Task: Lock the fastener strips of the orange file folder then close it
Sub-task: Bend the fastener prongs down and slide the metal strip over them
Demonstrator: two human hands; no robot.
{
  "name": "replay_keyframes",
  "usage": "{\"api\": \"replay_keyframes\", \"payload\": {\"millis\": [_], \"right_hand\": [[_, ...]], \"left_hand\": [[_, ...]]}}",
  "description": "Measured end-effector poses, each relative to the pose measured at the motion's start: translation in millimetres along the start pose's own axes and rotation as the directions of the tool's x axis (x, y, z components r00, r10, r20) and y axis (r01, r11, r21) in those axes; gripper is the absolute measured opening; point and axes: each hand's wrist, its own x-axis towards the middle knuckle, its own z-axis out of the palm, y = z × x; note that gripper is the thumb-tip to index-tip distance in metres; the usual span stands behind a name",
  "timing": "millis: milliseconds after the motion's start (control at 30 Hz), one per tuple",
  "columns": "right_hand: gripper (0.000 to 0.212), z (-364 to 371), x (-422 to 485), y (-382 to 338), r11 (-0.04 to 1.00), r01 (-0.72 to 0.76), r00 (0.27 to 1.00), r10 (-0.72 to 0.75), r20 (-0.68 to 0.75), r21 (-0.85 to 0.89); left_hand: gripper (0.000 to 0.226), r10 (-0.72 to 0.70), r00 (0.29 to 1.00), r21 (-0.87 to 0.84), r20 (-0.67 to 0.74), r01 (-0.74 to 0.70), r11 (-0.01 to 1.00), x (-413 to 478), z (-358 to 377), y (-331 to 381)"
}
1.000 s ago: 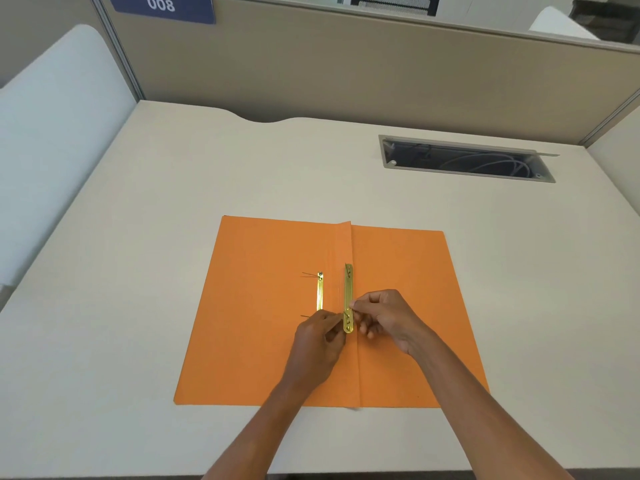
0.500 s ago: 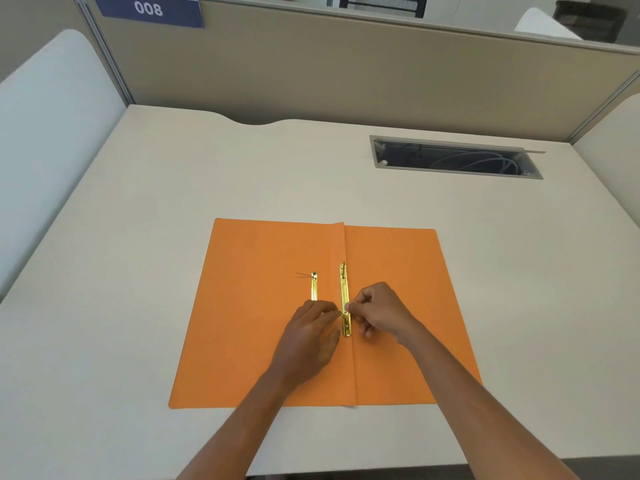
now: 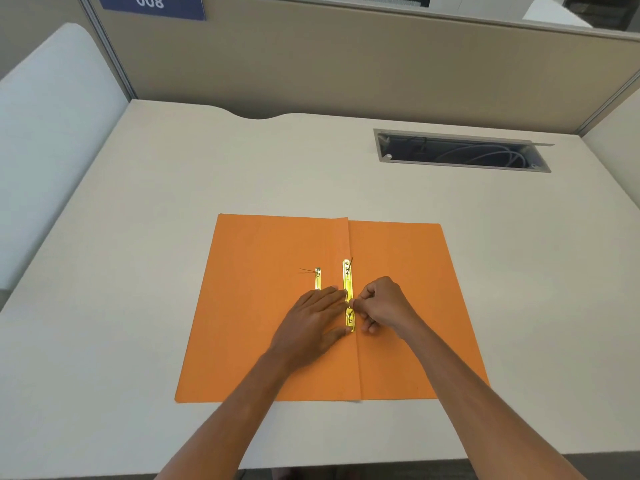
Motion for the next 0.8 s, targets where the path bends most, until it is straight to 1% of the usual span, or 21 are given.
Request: {"api": "replay_keyframes", "payload": {"millis": [100, 167, 267, 333, 567, 633, 733, 800], "right_hand": [[0.021, -1, 1, 0, 0.999, -0.01, 1.0, 0.009, -0.021, -0.038], [0.026, -1, 1, 1, 0.998, -0.021, 0.998, 0.017, -0.059, -0.063], [0.029, 0, -1, 4, 0.998, -0.036, 0.993, 0.03, -0.118, -0.054], [0.031, 1, -2, 5, 0.998, -0.037, 0.992, 0.032, -0.124, -0.042], [0.033, -1, 0, 5, 0.998, -0.034, 0.994, 0.028, -0.108, -0.058], [0.032, 0, 0, 6, 0.998, -0.027, 0.994, 0.021, -0.107, -0.055], [0.027, -1, -1, 6, 1.0, -0.014, 0.996, 0.014, -0.084, -0.001], [0.022, -2, -6, 4, 0.997, -0.018, 1.0, 0.019, -0.013, 0.074]], "left_hand": [[0.045, -0.012, 1.0, -0.008, 0.001, 0.012, 1.0, 1, 1, -1], [0.046, -0.023, 1.0, -0.028, 0.007, 0.023, 0.999, 1, 1, -1], [0.044, -0.033, 0.999, -0.051, 0.01, 0.033, 0.998, 4, -1, -2], [0.044, -0.035, 0.999, -0.058, 0.014, 0.036, 0.998, 5, -1, -3], [0.055, -0.089, 0.995, -0.063, 0.052, 0.093, 0.994, 9, -4, -3], [0.054, -0.083, 0.994, -0.046, 0.066, 0.086, 0.995, 11, -6, -1], [0.052, -0.079, 0.992, -0.021, 0.099, 0.082, 0.996, 14, -9, 0], [0.052, -0.079, 0.989, 0.007, 0.126, 0.079, 0.997, 16, -11, 2]]}}
